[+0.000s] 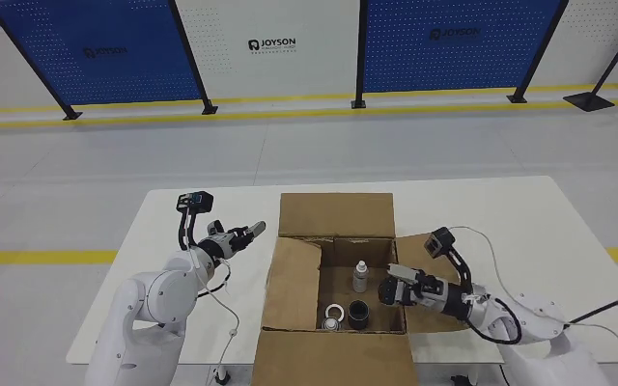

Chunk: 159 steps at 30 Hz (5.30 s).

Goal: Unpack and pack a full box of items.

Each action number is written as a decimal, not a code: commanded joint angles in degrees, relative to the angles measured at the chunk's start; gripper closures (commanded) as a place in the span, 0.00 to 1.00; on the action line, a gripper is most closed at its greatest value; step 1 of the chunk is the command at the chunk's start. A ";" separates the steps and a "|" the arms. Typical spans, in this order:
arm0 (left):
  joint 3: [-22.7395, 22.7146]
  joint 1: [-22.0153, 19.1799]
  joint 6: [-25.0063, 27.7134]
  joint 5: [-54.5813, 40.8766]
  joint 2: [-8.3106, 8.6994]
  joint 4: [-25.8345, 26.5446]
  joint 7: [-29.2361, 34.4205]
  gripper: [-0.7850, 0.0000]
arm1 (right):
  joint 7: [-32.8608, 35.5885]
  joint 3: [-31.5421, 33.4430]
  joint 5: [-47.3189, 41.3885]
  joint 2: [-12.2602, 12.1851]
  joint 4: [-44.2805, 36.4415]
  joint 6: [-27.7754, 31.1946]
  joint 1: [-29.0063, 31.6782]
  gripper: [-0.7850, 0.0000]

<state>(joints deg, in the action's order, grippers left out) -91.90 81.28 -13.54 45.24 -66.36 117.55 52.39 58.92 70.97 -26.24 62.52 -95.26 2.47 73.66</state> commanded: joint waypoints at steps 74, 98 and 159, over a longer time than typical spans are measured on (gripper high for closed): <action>-13.59 1.22 7.79 -6.05 1.63 -5.56 -0.99 0.00 | -10.09 -27.96 6.37 11.66 19.20 -10.56 -24.98 0.00; -15.54 1.39 8.80 -6.08 2.06 -7.04 -1.43 0.00 | -10.66 -35.44 0.94 18.78 35.51 3.64 -29.78 0.00; -20.97 1.05 7.86 1.17 3.40 -12.64 -7.22 0.00 | -7.96 -41.82 -0.63 31.42 45.67 17.54 -40.40 0.00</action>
<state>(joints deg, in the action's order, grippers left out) -112.88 82.33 -5.68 46.41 -62.96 104.91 45.16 50.28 29.85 -27.17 93.33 -50.31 19.92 33.80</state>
